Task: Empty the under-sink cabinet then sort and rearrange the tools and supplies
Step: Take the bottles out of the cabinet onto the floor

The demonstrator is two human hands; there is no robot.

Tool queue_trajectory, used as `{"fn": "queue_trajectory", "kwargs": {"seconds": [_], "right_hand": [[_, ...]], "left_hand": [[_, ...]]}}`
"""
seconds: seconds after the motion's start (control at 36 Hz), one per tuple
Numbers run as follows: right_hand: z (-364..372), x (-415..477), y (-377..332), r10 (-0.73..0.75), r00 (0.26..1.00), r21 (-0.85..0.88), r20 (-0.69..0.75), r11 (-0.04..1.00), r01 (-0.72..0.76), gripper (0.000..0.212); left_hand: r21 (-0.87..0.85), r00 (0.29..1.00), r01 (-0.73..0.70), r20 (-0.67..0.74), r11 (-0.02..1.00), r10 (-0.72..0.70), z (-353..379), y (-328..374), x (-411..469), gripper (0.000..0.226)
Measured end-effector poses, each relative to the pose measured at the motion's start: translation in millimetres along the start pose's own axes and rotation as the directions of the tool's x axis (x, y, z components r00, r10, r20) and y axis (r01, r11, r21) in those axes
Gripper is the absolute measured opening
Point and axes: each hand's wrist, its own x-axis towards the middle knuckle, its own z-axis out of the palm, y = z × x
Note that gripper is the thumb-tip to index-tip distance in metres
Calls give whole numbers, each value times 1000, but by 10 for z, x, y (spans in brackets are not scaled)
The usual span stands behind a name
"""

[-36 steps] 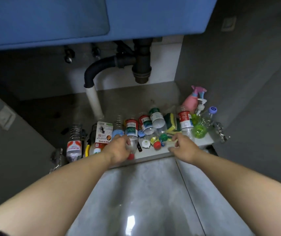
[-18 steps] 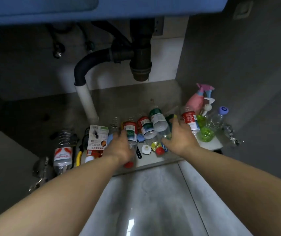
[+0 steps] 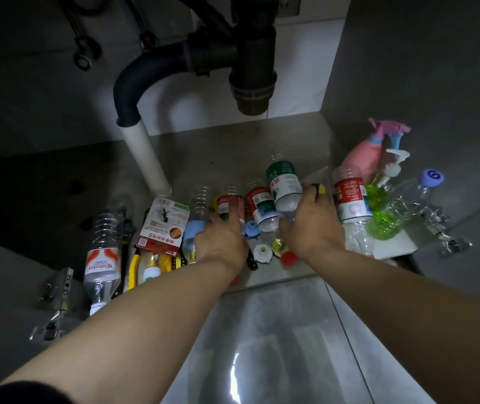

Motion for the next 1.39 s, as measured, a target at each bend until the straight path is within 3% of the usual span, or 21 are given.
{"fn": "queue_trajectory", "kwargs": {"seconds": [0.22, 0.31, 0.39, 0.53, 0.69, 0.78, 0.86, 1.08, 1.28, 1.39], "right_hand": [[-385, -292, 380, -142, 989, 281, 27, 951, 129, 67], [-564, -606, 696, -182, 981, 255, 63, 954, 160, 66], [-689, -970, 1071, -225, 962, 215, 155, 958, 189, 67], [-785, -1590, 1700, -201, 934, 76, 296, 980, 186, 76], [-749, -2094, 2304, 66, 911, 1, 407, 997, -73, 68], [-639, -2173, 2583, 181, 875, -10, 450, 980, -197, 53], [-499, -2168, 2784, 221, 874, -40, 434, 973, -226, 57], [-114, -1893, 2851, 178, 924, -340, 339, 939, -56, 59], [112, -1619, 2790, 163, 918, -498, 362, 866, 43, 60], [201, -1534, 2799, 250, 885, -530, 393, 848, -5, 82]], "left_hand": [[-174, 991, -50, -133, 984, 27, -178, -94, -236, 91], [-269, 987, -83, -157, 960, 41, -324, -113, -428, 95], [-274, 970, -215, -167, 937, 174, -472, -80, -687, 98], [-232, 908, -416, -47, 879, 417, -600, 120, -1147, 106], [-253, 805, -514, 188, 820, 563, -507, 509, -1634, 105], [-276, 753, -506, 320, 817, 575, -310, 747, -1780, 103], [-400, 749, -410, 364, 819, 553, 10, 934, -1884, 100], [-545, 769, -119, 478, 830, 424, 907, 1042, -1836, 81], [-518, 781, -150, 460, 842, 422, 1278, 1117, -1557, 67], [-507, 800, -163, 434, 847, 414, 1396, 1193, -1433, 66]]}}
